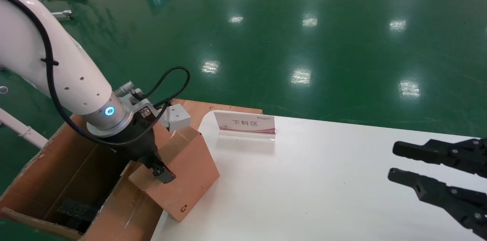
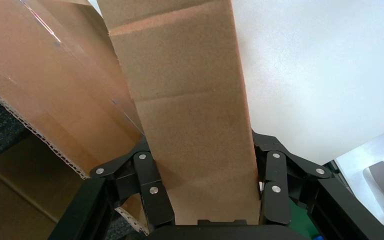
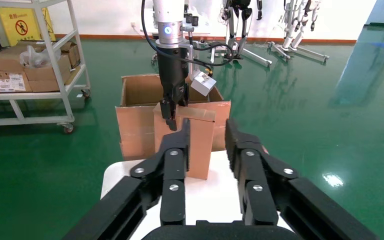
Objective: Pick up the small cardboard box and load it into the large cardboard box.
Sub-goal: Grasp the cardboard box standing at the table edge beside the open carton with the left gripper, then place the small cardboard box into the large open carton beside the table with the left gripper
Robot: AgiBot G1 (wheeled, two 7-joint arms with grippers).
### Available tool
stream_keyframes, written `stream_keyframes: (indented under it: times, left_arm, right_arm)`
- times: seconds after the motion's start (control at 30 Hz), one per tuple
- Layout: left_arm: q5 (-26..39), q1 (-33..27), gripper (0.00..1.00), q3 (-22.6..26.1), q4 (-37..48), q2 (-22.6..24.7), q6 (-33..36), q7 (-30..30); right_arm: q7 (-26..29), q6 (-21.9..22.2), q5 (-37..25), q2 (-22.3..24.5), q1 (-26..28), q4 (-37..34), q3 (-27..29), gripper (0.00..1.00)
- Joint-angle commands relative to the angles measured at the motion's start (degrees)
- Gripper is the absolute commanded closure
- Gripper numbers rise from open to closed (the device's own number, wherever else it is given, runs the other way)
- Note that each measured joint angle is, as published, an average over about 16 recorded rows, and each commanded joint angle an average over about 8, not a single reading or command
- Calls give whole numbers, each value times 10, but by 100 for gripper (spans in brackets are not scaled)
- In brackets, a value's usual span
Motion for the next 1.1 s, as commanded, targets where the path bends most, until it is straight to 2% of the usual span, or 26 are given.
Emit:
stream_keyframes:
  times: [0.03, 0.17, 0.3, 0.53, 0.7, 0.9, 0.93, 1.1]
  left_arm:
    - [-1, 3, 100, 1, 3, 2, -1, 1]
    - [-17, -39, 100, -24, 2, -9, 4, 23]
    - [-25, -110, 100, -56, 2, -18, 24, 39]
    - [-5, -233, 100, -80, 11, -24, 69, 59]
    - [19, -309, 100, -43, 21, -32, 86, 82]
    - [18, -383, 100, 65, 30, -45, 92, 90]
    - [16, -391, 100, 88, 31, -47, 92, 89]
    - [11, -416, 100, 186, 35, -56, 90, 81]
  right_arm:
    - [0, 0, 0, 0, 0, 0, 0, 100]
    - [0, 0, 0, 0, 0, 0, 0, 100]
    - [0, 0, 0, 0, 0, 0, 0, 100]
    - [0, 0, 0, 0, 0, 0, -1, 100]
    - [0, 0, 0, 0, 0, 0, -1, 100]
    - [-1, 0, 1, 0, 0, 0, -1, 100]
    - [-1, 0, 1, 0, 0, 0, -1, 95]
    - [-1, 0, 1, 0, 0, 0, -1, 32]
